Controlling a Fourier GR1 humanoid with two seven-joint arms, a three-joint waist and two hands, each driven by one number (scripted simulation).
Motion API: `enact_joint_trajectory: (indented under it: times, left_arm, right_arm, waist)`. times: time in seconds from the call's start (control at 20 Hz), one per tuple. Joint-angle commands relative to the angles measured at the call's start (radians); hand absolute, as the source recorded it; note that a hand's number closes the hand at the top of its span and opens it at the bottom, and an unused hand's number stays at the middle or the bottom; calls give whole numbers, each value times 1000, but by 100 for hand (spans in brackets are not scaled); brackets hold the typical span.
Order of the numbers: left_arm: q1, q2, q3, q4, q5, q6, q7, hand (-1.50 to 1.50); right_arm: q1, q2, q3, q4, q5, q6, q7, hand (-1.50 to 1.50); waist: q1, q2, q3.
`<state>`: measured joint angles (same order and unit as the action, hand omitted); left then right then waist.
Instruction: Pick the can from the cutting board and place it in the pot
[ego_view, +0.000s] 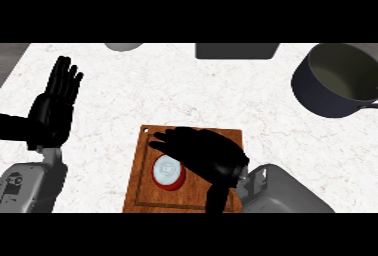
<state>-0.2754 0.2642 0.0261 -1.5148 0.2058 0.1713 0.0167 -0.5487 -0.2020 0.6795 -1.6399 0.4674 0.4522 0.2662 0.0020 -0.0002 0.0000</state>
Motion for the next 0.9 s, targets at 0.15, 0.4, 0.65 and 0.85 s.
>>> enact_joint_trajectory:
  times: [0.15,0.4,0.65,0.85]
  left_arm:
    - [-27,-36,9,36,-44,-2,-11,0]
    - [-11,-14,27,-24,-27,-24,42,0]
    - [-43,-28,62,60,-20,-58,-12,0]
    - [-3,-64,37,21,-68,-30,-18,0]
  right_arm:
    - [64,50,-37,-36,112,54,-52,-150]
    - [45,168,22,140,253,-32,-4,-150]
    - [52,188,-37,260,306,-64,-120,-150]
    - [135,197,-6,209,368,-77,-129,-150]
  waist:
    - [-3,0,0]
    - [2,1,0]
    - [0,2,0]
    - [-2,0,0]
